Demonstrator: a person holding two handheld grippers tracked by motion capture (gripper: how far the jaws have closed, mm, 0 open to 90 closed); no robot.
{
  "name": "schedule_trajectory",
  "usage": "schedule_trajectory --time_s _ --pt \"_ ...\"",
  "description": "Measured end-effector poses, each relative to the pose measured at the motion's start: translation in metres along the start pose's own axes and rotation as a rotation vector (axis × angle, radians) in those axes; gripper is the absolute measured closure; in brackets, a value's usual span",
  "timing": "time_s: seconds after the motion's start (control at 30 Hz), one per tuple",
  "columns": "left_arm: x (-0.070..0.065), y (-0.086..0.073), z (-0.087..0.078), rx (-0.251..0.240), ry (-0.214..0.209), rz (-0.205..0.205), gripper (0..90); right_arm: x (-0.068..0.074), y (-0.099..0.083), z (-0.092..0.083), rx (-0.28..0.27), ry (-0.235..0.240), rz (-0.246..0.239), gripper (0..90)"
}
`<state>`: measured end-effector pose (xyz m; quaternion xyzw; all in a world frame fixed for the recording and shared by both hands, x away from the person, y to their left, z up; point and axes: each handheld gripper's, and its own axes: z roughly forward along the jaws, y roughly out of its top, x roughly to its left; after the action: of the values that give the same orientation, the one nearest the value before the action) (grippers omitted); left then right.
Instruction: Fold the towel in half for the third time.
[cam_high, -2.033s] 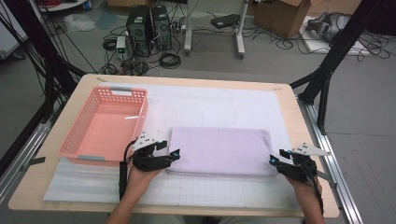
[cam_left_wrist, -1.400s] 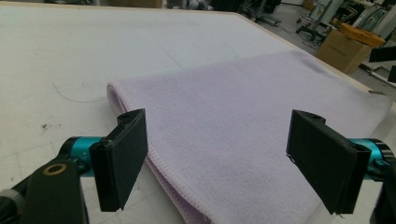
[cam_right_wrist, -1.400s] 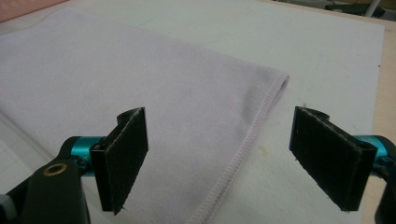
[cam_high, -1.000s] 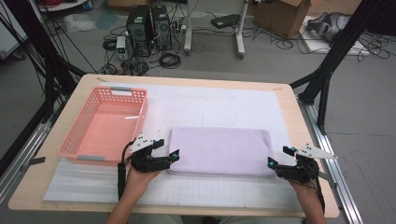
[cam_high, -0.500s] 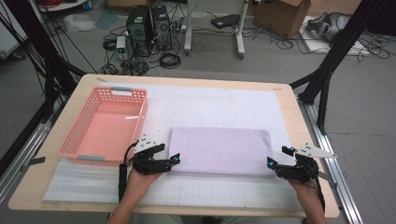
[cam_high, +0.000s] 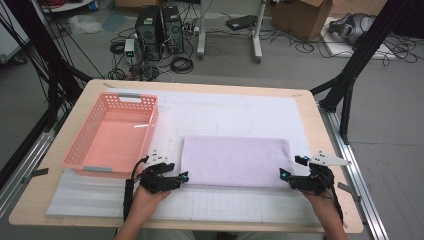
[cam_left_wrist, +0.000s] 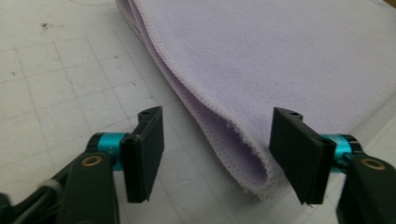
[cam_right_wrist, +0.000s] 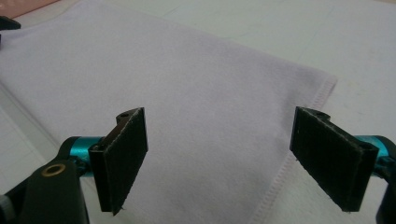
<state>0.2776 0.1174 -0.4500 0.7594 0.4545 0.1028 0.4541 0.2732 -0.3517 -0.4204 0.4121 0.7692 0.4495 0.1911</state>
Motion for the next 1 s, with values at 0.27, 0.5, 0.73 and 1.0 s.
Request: schedule_trajectory --time_s 0.27,0.5,0.73,1.0 --pt "-0.007 -0.003 0.001 0.021 -0.033 0.001 49.1 0.016 0.016 0.014 0.009 0.033 -0.050 18.1" --pt "-0.015 -0.008 -0.001 0.021 -0.038 0.025 55.9 0.023 0.027 0.023 0.004 0.073 -0.059 18.1" --pt "-0.018 -0.008 0.001 0.026 -0.037 0.031 71.9 0.029 0.041 0.035 -0.008 0.114 -0.060 18.1" --pt "-0.019 -0.009 0.002 0.017 -0.029 -0.017 79.2 0.051 0.080 0.071 0.018 0.184 -0.126 18.2"
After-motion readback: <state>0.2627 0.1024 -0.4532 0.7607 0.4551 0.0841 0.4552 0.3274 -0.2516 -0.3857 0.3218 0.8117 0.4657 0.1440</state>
